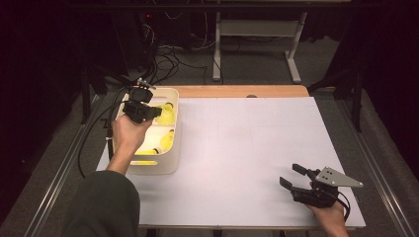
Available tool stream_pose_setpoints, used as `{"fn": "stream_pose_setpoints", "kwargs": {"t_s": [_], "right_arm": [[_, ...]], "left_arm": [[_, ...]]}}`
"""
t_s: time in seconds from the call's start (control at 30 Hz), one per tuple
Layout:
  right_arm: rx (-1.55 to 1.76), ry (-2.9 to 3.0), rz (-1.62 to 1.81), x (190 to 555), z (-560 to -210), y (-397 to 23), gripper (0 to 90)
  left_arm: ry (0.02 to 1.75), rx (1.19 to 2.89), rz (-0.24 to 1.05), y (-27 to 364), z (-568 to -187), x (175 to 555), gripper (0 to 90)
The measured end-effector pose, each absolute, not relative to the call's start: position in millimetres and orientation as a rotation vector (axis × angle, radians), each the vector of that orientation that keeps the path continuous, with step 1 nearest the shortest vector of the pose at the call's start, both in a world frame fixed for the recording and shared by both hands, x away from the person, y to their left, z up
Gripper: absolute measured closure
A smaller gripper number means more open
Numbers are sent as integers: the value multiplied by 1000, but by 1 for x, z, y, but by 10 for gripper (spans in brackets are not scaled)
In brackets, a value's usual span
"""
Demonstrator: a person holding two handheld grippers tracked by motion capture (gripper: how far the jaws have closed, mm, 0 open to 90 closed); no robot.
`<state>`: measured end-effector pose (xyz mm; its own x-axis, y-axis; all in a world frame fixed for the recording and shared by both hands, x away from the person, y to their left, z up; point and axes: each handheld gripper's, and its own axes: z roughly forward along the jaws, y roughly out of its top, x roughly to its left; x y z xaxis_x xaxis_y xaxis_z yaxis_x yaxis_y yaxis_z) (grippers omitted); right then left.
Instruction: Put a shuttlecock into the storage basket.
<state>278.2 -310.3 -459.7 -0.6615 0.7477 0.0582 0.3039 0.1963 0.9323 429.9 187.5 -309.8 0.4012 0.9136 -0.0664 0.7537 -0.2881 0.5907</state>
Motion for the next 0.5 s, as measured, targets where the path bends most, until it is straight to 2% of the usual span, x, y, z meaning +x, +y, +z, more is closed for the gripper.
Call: {"fn": "stream_pose_setpoints", "kwargs": {"t_s": [0.5], "right_arm": [[982, 2066, 1471, 278, -460, -311, 298]], "left_arm": [[1446, 2118, 388, 187, -323, 444, 883]]}}
